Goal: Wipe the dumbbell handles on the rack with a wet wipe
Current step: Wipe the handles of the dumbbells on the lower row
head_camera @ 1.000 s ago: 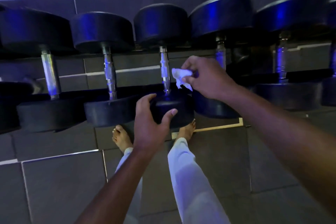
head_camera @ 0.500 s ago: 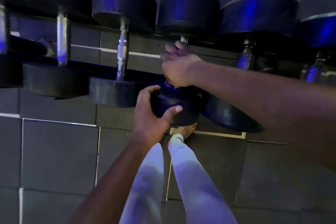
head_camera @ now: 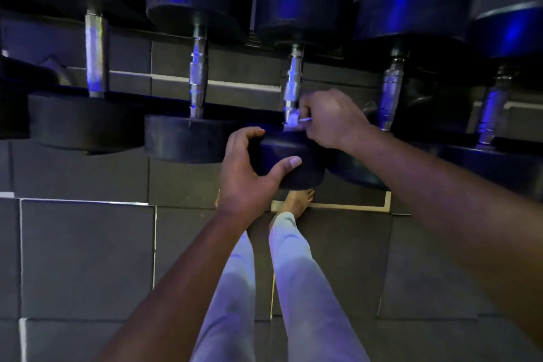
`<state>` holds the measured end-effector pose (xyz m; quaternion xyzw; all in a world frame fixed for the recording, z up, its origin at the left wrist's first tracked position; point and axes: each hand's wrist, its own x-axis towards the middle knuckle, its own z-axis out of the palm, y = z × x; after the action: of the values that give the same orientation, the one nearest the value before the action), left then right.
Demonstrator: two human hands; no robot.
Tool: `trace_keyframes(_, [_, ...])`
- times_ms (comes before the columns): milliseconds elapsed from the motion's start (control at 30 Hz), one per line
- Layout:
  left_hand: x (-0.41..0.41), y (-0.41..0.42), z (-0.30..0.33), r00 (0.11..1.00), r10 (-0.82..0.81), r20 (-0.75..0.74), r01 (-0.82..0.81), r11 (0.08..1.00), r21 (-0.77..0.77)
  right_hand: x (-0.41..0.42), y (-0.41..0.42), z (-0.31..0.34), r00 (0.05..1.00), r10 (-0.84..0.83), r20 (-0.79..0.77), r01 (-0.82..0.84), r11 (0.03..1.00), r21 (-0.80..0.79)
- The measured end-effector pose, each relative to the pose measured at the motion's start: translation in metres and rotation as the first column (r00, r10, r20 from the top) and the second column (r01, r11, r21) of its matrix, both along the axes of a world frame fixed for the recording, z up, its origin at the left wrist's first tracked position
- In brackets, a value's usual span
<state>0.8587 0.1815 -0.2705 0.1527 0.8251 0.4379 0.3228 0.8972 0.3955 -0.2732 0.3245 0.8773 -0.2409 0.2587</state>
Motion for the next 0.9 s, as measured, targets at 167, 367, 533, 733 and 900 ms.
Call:
trace_keyframes(167, [-0.001, 0.000, 0.000, 0.999, -0.034, -0.007, 0.034, 0.999, -0.005, -0.002, 0.008, -0.015, 0.986, -0.126, 0.111, 0.135, 0.988, -0.075])
trace_keyframes(367, [-0.002, -0.002, 0.001, 0.998, -0.053, -0.029, 0.053, 0.999, -0.002, -0.009, 0.006, -0.012, 0.974, -0.187, 0.132, 0.208, 0.964, -0.169])
trace_keyframes(533, [-0.003, -0.003, 0.000, 0.998, -0.061, -0.031, 0.061, 0.998, 0.004, 0.004, 0.006, -0.009, 0.900, -0.436, -0.005, 0.417, 0.864, -0.282])
trace_keyframes(733, [-0.003, -0.005, -0.001, 0.997, -0.073, -0.018, 0.074, 0.997, 0.011, 0.001, -0.021, -0.001, 0.939, -0.295, -0.175, 0.271, 0.951, -0.146])
trace_keyframes(900, [-0.004, -0.005, 0.000, 0.997, -0.077, -0.014, 0.077, 0.997, 0.011, 0.007, -0.020, 0.001, 0.940, -0.288, -0.182, 0.284, 0.958, -0.044])
